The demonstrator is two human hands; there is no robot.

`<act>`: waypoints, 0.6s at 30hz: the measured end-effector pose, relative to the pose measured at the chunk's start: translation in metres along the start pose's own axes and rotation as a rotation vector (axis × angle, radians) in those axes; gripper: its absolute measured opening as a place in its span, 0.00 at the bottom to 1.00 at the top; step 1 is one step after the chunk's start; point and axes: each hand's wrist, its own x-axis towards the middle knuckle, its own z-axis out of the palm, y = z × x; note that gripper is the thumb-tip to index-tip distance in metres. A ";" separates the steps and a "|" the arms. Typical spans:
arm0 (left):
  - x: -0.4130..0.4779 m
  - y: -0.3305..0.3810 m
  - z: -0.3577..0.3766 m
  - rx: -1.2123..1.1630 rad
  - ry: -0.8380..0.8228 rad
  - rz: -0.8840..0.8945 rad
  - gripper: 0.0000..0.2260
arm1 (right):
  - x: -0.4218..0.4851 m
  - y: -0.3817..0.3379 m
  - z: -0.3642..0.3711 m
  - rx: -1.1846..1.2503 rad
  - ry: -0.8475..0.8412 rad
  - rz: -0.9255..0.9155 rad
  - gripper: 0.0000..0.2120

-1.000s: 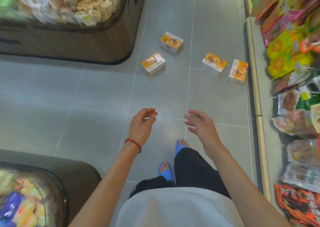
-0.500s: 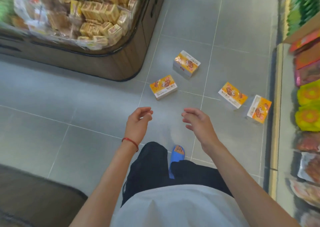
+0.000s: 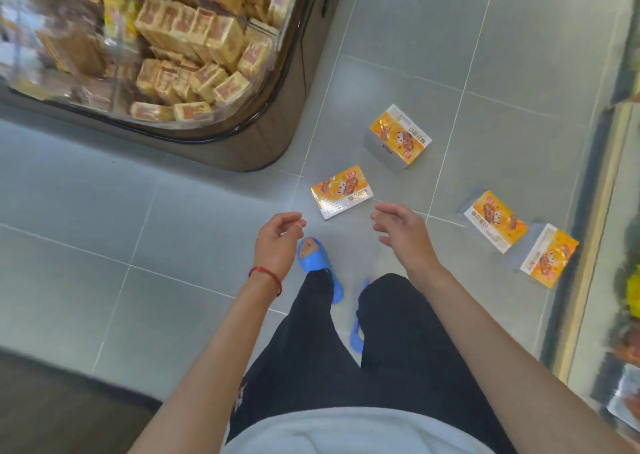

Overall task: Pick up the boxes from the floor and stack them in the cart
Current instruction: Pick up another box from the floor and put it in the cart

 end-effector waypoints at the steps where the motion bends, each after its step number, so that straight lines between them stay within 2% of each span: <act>1: 0.013 0.002 0.002 0.002 -0.001 -0.024 0.09 | 0.014 -0.004 0.001 -0.004 -0.001 0.011 0.10; 9: 0.114 -0.019 0.033 0.002 0.053 -0.221 0.10 | 0.139 0.001 0.002 -0.117 -0.055 0.065 0.10; 11: 0.135 -0.032 0.044 -0.001 0.084 -0.259 0.08 | 0.170 0.009 0.004 -0.145 -0.083 0.085 0.12; 13: 0.157 -0.047 0.059 -0.015 0.091 -0.300 0.07 | 0.201 0.020 0.005 -0.177 -0.110 0.105 0.14; 18: 0.223 -0.100 0.098 -0.017 0.107 -0.397 0.04 | 0.291 0.068 0.011 -0.302 -0.149 0.140 0.11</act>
